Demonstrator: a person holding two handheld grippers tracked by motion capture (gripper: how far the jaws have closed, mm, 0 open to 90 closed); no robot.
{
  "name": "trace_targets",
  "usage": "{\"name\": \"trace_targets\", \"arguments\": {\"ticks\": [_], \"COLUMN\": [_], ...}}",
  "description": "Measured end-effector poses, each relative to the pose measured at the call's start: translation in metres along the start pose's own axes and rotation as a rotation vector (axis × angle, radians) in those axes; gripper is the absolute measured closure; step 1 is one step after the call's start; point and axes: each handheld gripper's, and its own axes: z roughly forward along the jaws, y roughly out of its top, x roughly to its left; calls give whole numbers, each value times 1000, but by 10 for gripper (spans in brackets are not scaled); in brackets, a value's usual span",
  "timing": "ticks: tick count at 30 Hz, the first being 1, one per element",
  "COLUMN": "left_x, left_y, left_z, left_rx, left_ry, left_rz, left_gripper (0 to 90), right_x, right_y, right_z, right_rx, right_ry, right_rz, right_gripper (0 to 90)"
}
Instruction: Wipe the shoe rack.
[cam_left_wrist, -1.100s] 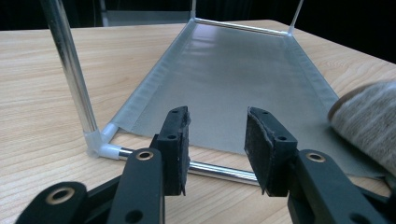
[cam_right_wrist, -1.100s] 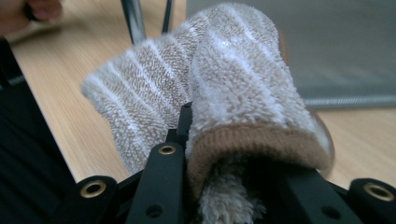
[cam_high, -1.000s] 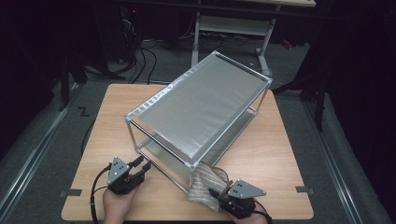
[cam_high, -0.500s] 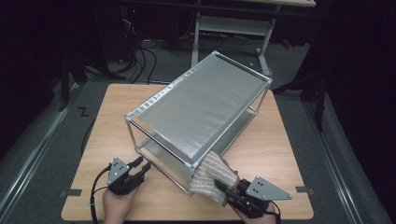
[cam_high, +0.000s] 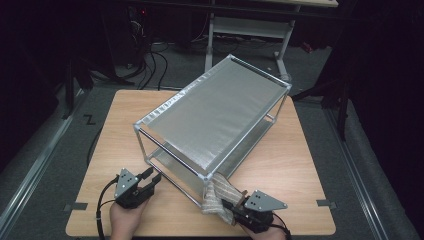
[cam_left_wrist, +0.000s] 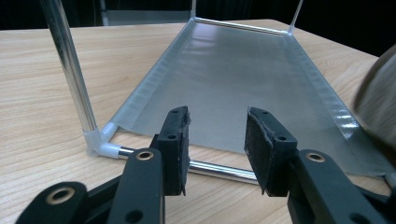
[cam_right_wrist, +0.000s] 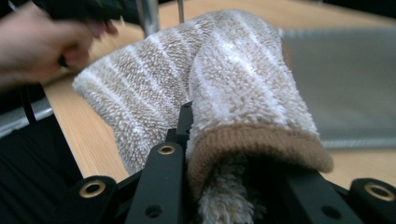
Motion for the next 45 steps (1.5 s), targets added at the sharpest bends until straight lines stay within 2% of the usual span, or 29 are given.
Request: {"name": "trace_targets", "arguments": {"ticks": [4, 7, 11, 14, 17, 20, 22, 27, 30, 34, 36, 39, 42, 45], "left_x": [0, 0, -2, -4, -9, -17, -22, -40, -54, -74, -86, -105, -122, -132], "left_y": [0, 1, 2, 2, 3, 4, 5, 10, 14, 16, 14, 15, 21, 27], "left_z": [-1, -1, -1, -1, -1, 1, 2, 4, 4, -2, -5, -5, 1, 9], "left_rx": [-2, -8, -10, -12, -11, -10, -11, -5, 10, -3, -14, -22, -27, -30], "left_ry": [-2, -8, -17, -26, -44, -69, -86, -142, -178, -242, -277, -325, -340, -321], "left_rz": [-1, -5, 2, 2, 14, 35, 45, 75, 107, 101, 99, 123, 141, 150], "left_gripper": [599, 599, 599, 598, 597, 595, 593, 585, 579, 553, 540, 525, 521, 549], "right_x": [-2, -1, -6, -11, -19, -37, -51, -83, -99, -115, -117, -118, -120, -122], "right_y": [-10, -16, -21, -22, -18, -16, -17, -26, -34, -43, -45, -46, -48, -50], "right_z": [11, 17, 21, 18, 8, -6, -14, -33, -40, -44, -44, -45, -44, -44], "right_rx": [65, 112, 141, 131, 86, 50, 42, 50, 69, 89, 93, 96, 102, 105], "right_ry": [-6, -35, -47, -56, -91, -159, -221, -362, -424, -453, -463, -476, -484, -483], "right_rz": [-7, -51, -48, -30, -1, 29, 44, 80, 114, 165, 180, 187, 205, 219], "right_gripper": [753, 751, 750, 745, 739, 734, 730, 712, 709, 704, 700, 688, 679, 663]}}
